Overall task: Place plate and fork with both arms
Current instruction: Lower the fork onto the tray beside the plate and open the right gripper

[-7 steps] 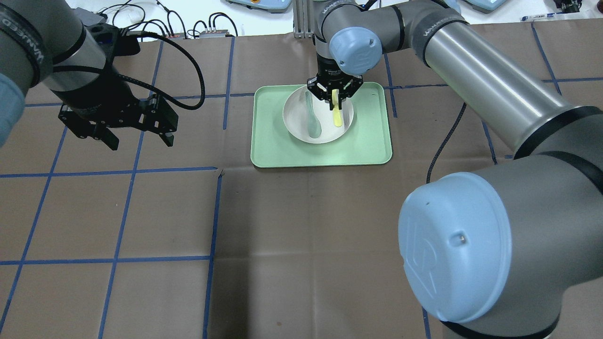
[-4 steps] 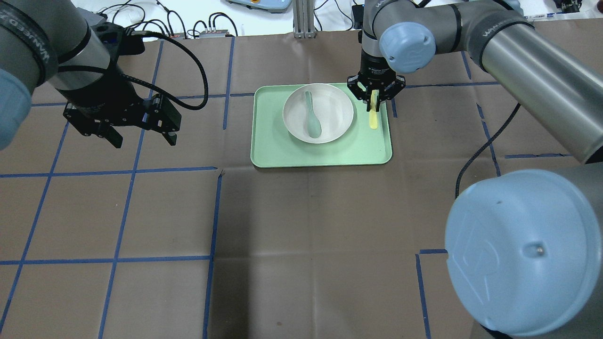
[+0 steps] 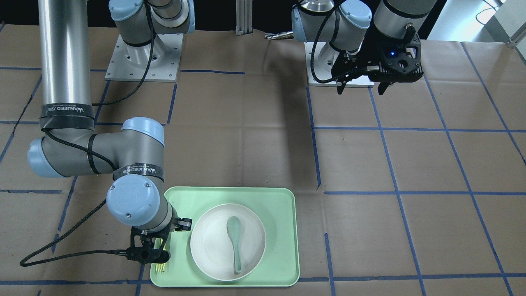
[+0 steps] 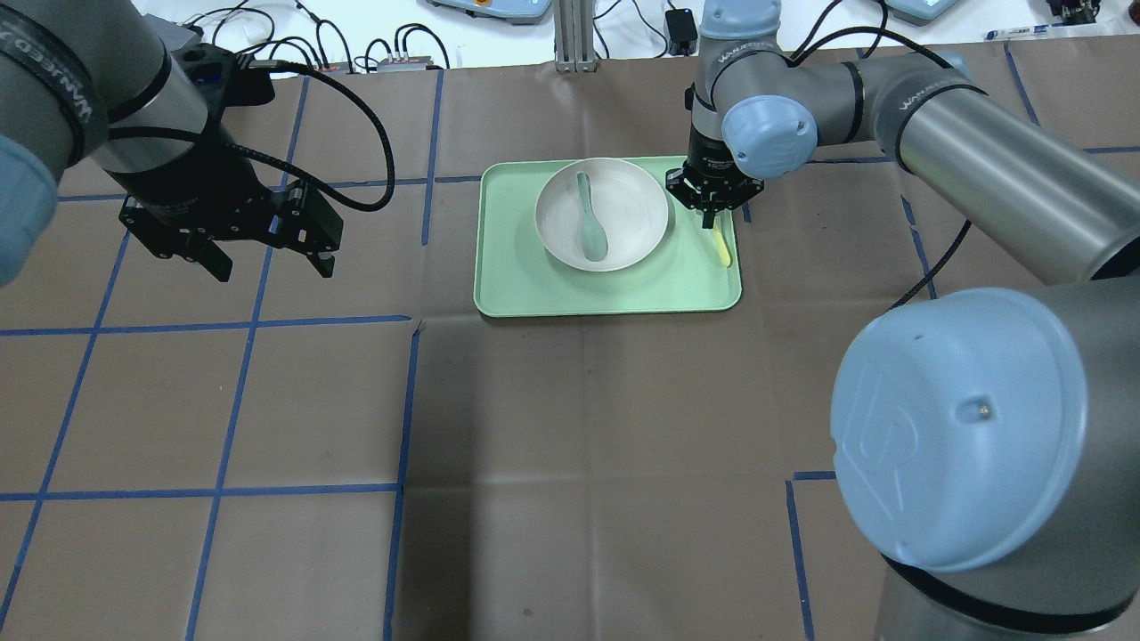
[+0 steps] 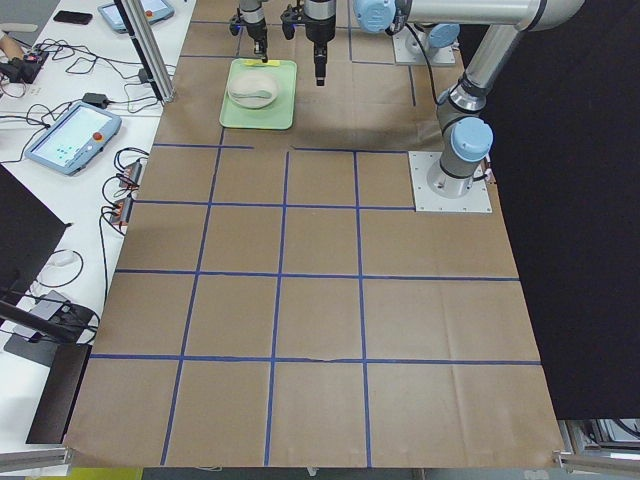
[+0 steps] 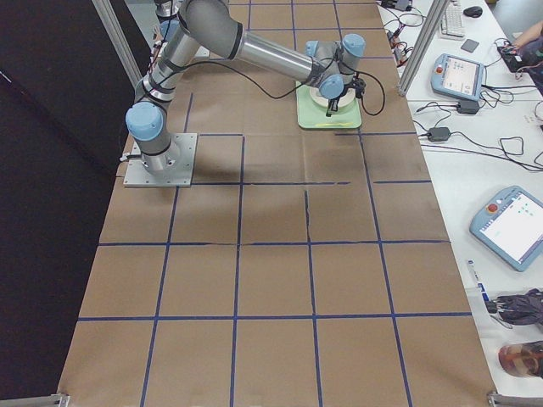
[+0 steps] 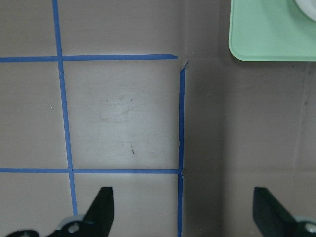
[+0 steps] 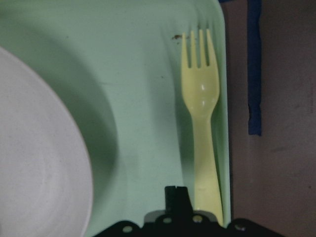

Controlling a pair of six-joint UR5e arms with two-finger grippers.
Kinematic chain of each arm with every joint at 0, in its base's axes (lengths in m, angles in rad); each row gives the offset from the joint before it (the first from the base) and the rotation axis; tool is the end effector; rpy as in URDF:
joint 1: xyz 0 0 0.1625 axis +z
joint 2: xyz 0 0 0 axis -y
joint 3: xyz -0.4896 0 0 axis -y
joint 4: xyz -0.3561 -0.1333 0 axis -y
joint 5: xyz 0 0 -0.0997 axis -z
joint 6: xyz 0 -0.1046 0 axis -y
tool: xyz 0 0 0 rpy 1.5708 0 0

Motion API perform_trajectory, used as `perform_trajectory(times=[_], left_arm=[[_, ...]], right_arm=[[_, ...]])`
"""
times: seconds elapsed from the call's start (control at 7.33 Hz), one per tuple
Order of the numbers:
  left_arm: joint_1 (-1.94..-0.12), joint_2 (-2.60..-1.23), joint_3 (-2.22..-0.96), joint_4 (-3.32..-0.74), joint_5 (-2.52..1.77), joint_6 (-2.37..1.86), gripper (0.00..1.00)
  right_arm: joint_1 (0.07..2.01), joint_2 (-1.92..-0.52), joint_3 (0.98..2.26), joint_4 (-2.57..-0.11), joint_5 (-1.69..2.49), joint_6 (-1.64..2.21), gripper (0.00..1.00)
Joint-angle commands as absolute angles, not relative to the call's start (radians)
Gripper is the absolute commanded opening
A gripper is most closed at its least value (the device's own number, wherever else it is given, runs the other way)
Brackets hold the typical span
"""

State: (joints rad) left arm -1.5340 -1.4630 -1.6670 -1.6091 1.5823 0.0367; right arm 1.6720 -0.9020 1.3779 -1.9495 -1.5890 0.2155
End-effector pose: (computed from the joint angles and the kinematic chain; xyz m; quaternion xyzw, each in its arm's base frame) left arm -0.1173 -0.4049 0.5462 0.0000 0.9999 0.0136 0.0053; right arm 0.2024 -0.6923 0.2697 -0.0566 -0.9972 -0.0465 0.0166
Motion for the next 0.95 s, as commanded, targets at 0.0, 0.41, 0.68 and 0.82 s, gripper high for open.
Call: perform_trajectory(times=[0.0,0.41,0.68,0.82], left_arm=[[-1.534,-1.454,-1.674,-1.609,1.583,0.037,1.00],[-1.534,-1.447,-1.680,-1.609,1.583,0.037,1.00],[-1.534,-1.443,-1.681,-1.609,1.583,0.037,1.00],[-1.532,-1.443,-1.681,-1.609,1.583,0.037,1.00]], right_arm=[[1.674,-0.890,1.374,-1.973,-1.586,0.215,0.04],[1.671,-0.914,1.373,-1.968,-1.588,0.210,0.10],[1.661,-0.986,1.384,-1.954,-1.591,0.137,1.00],[1.655,-1.038,1.388,-1.881,-1.589,0.130,1.00]])
